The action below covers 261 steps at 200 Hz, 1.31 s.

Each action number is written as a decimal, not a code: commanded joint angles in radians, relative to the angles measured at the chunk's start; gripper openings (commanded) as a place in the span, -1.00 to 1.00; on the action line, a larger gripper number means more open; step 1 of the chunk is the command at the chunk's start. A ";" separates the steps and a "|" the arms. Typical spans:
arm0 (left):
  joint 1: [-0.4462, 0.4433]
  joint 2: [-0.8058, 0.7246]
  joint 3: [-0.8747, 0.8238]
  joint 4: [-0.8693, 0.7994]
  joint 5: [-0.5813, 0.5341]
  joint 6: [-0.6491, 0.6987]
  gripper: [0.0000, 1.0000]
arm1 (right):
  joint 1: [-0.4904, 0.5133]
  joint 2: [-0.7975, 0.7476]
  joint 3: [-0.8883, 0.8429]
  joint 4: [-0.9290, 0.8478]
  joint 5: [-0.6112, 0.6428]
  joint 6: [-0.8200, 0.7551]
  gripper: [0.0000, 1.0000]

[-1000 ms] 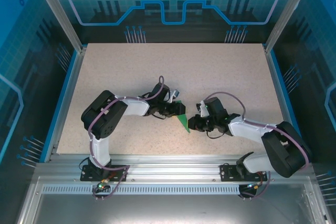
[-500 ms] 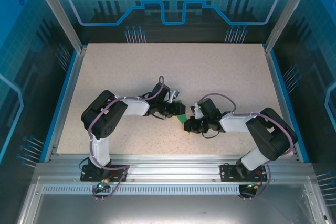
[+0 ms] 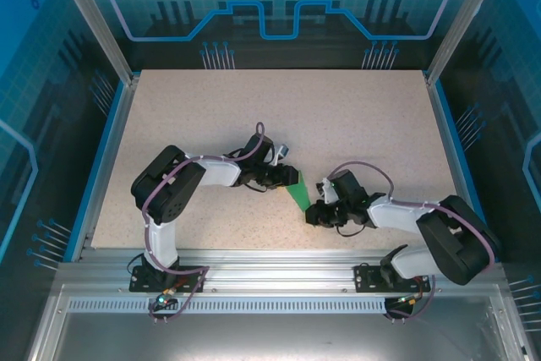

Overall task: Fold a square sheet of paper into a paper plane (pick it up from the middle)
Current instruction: Fold the wing for the fifth time at the center of the table.

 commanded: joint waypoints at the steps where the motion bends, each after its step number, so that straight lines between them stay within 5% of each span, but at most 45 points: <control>1: 0.003 0.030 0.008 -0.044 -0.019 -0.003 -0.10 | -0.019 -0.004 -0.043 -0.102 -0.004 -0.018 -0.67; 83: 0.077 -0.161 0.014 -0.161 -0.077 0.072 0.05 | -0.049 0.040 -0.035 -0.075 -0.032 -0.049 -0.70; 130: -0.042 -0.248 -0.023 -0.125 -0.048 0.040 0.09 | -0.057 0.069 -0.006 -0.039 -0.034 -0.042 -0.71; 173: -0.139 -0.203 -0.070 -0.027 -0.059 -0.026 0.09 | -0.058 0.107 0.035 -0.014 -0.039 -0.040 -0.73; 261: -0.104 0.011 -0.025 0.057 -0.097 -0.033 0.06 | -0.059 0.118 0.021 -0.024 -0.040 -0.049 -0.74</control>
